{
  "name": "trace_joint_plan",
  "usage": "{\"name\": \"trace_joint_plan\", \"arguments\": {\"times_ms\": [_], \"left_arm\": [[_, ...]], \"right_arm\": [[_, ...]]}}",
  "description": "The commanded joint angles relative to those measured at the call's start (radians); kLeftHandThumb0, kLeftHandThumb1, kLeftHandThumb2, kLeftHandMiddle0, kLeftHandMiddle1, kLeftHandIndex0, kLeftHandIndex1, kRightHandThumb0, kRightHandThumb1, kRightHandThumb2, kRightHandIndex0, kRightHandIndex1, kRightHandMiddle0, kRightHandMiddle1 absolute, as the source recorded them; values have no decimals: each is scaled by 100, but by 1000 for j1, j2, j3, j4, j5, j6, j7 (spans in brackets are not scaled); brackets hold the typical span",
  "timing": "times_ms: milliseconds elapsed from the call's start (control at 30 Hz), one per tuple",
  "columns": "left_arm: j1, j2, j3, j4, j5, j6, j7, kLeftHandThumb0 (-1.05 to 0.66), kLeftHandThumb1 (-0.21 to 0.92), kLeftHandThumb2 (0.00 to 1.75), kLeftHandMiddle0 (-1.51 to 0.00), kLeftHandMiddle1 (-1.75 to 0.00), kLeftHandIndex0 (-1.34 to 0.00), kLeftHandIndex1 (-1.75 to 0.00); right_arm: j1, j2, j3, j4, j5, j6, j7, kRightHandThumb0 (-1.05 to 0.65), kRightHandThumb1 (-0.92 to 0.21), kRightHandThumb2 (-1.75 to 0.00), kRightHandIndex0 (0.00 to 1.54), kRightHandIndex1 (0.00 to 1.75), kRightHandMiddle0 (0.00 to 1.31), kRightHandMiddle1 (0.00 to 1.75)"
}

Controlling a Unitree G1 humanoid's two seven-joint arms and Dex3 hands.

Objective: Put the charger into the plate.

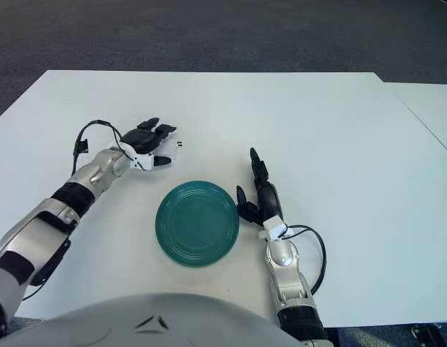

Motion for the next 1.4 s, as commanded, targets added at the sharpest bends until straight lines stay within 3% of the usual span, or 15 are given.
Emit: {"name": "trace_joint_plan", "arguments": {"times_ms": [0, 167, 267, 367, 633, 967, 1200, 1267, 1367], "left_arm": [[-31, -9, 0, 19, -8, 27, -18, -105, 92, 64, -16, -3, -6, -70], [-38, -20, -21, 49, 0, 43, -36, -105, 92, 65, -26, -8, -8, -72], [-44, -21, -32, 61, 2, 43, -50, -105, 92, 67, -10, -56, -9, -69], [-49, -20, -44, 77, 2, 35, -65, -105, 92, 70, -3, -82, -10, -68], [-68, -23, -64, 154, -14, 3, -117, -105, 92, 77, 0, -111, -13, -68], [-99, -30, -81, 215, -29, -13, -193, -105, 92, 78, -6, -110, -14, -79], [-112, -29, -109, 234, -13, -17, -221, -105, 92, 75, -19, -85, -11, -101], [-116, -28, -121, 232, -5, -14, -233, -105, 92, 71, -16, -133, -9, -124], [-119, -28, -131, 231, -2, -11, -235, -101, 92, 66, -23, -161, -8, -141]], "right_arm": [[74, 7, 8, 64, -2, 20, 2, -105, -92, -79, 0, 0, 0, 0], [82, 10, 8, 51, 0, 34, 6, -105, -92, -78, 0, 0, 0, 0], [85, 10, 7, 47, 1, 35, 8, -105, -92, -78, 0, 0, 0, 0], [87, 8, 6, 45, -1, 36, 8, -105, -92, -79, 0, 0, 0, 0], [93, 0, 9, 45, -17, 5, 2, -105, -92, -78, 0, 0, 0, 0], [102, -6, 13, 40, 7, -34, 29, -105, -92, -78, 0, 0, 0, 0], [107, -2, 6, 26, 24, -40, 43, -105, -92, -78, 0, 0, 0, 0], [112, 2, 4, 14, 34, -31, 49, -105, -92, -78, 0, 0, 0, 0], [114, 5, 1, 6, 48, -20, 56, -105, -92, -78, 0, 0, 0, 0]]}}
